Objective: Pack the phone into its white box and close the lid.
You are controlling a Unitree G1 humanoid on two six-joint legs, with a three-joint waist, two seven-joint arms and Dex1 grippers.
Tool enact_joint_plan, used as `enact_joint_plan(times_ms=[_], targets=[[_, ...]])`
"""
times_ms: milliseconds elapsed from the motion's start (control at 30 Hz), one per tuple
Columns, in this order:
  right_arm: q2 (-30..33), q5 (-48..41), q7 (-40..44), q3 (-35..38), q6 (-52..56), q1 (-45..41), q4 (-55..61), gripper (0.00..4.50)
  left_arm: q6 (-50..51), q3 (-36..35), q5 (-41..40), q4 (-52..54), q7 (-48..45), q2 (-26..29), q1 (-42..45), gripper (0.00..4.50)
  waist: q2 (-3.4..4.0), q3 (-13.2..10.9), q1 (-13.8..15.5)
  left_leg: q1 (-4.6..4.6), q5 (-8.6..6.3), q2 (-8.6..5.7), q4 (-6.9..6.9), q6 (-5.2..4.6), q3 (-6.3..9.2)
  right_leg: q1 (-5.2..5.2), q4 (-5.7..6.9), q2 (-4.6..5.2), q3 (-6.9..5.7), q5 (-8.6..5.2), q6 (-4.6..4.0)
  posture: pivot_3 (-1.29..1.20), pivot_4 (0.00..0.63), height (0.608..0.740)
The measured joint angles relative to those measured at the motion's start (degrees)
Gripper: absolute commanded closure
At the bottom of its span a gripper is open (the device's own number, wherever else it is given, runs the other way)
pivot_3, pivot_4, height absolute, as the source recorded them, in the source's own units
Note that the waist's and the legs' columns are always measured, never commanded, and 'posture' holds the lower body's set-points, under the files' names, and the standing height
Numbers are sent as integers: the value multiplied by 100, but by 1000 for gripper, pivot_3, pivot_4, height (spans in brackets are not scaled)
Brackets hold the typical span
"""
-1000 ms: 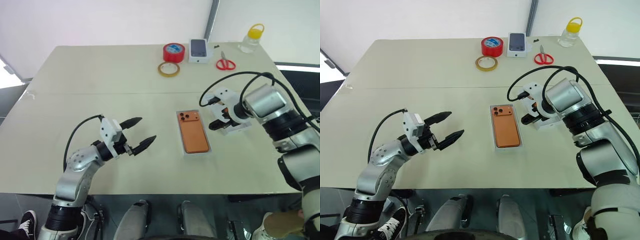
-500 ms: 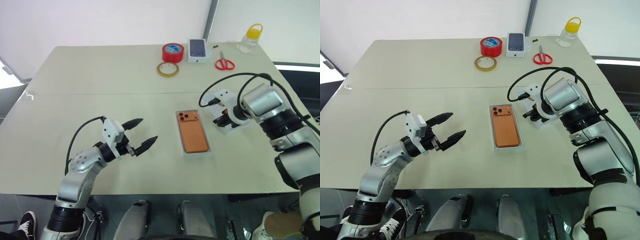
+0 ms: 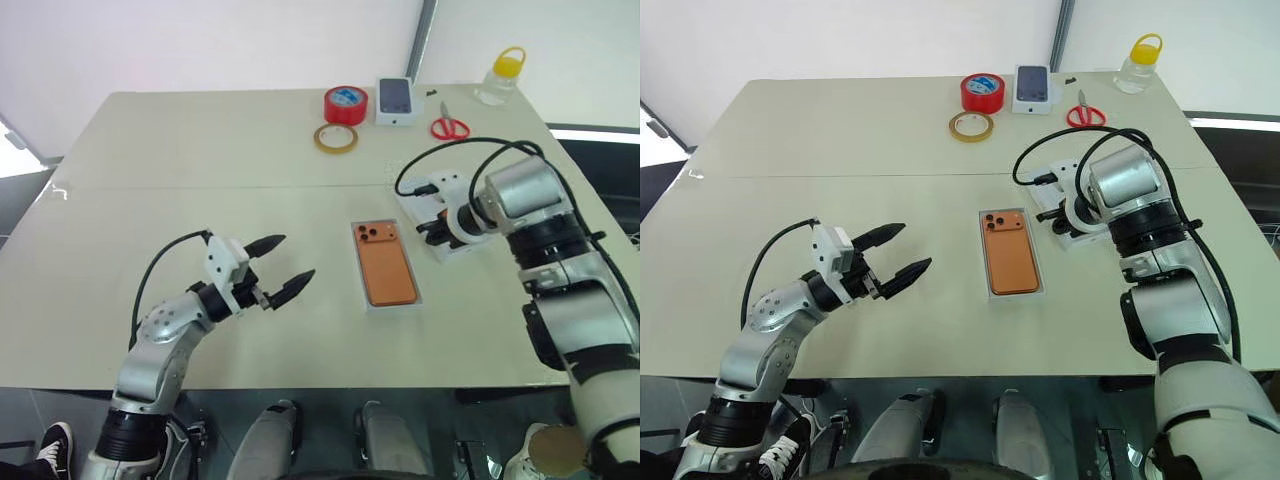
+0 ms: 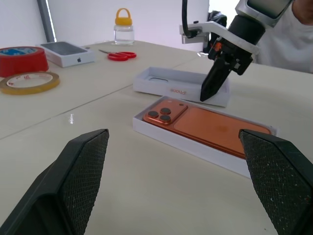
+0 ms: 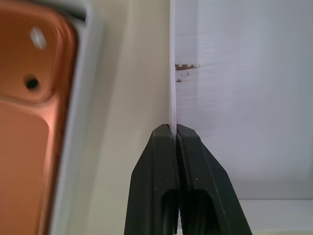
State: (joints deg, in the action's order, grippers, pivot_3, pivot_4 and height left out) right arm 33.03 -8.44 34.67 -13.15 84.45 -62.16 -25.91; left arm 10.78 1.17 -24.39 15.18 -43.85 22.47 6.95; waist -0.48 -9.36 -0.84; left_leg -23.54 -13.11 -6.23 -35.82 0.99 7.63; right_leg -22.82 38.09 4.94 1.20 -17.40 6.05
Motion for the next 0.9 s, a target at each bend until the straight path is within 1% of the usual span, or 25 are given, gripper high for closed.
enact_joint_plan(times_ms=[133,167,267,367,433,533,633,667,733,900], targets=[[-332,-194,-287,940,-354,46,150,4444,6,-17,-5,-129,-70,31,135,0,1,-1,5,0,3,1,11,4,0,-8,2,-2,1,0,0,0,150,740],[-351,-248,-284,1026,-460,84,264,4444,11,-22,-5,-157,-82,54,162,0,2,-1,5,-1,3,0,12,4,0,-8,2,-1,1,0,0,0,150,740],[-564,-626,-177,1570,-993,497,1117,4444,17,-53,-7,-236,-113,82,308,0,2,-1,10,-1,3,1,17,4,1,-9,1,-2,1,0,0,0,150,740],[-801,-1083,-36,1921,-1265,1047,2137,4444,16,-87,-10,-364,-124,99,421,0,2,-1,8,-1,3,1,17,4,0,-8,1,-1,2,0,1,0,150,740],[-1278,-1496,-162,2526,-1018,1285,2740,4444,25,-147,-26,-474,-152,114,505,0,2,-1,-3,-1,4,2,16,5,1,-11,6,-3,4,0,1,0,150,740],[-2089,-2129,-400,3551,-86,1400,3466,4444,89,-256,-145,-606,-146,100,739,0,2,-1,4,0,8,8,16,12,7,-14,10,-13,4,6,-9,0,150,740],[-2659,-2733,-656,4107,571,1647,3969,4444,207,-440,-366,-617,-119,101,906,0,2,-1,1,0,8,8,18,12,7,-15,9,-13,5,6,-9,0,150,740],[-2806,-3010,-792,4235,682,1753,4029,4444,242,-498,-401,-617,-119,119,955,0,3,-1,-3,0,8,8,20,12,6,-17,9,-13,6,6,-9,0,150,740],[-2992,-3842,-1165,4324,763,2081,4044,4444,295,-554,-502,-616,-144,188,979,0,4,0,-13,0,9,8,24,13,6,-19,9,-12,8,6,-9,0,150,740],[-2711,-5916,-2324,3822,767,3101,3869,4444,408,-672,-611,-601,-249,379,903,0,4,-1,-22,0,10,8,25,13,4,-18,9,-10,10,6,-9,0,150,740]])
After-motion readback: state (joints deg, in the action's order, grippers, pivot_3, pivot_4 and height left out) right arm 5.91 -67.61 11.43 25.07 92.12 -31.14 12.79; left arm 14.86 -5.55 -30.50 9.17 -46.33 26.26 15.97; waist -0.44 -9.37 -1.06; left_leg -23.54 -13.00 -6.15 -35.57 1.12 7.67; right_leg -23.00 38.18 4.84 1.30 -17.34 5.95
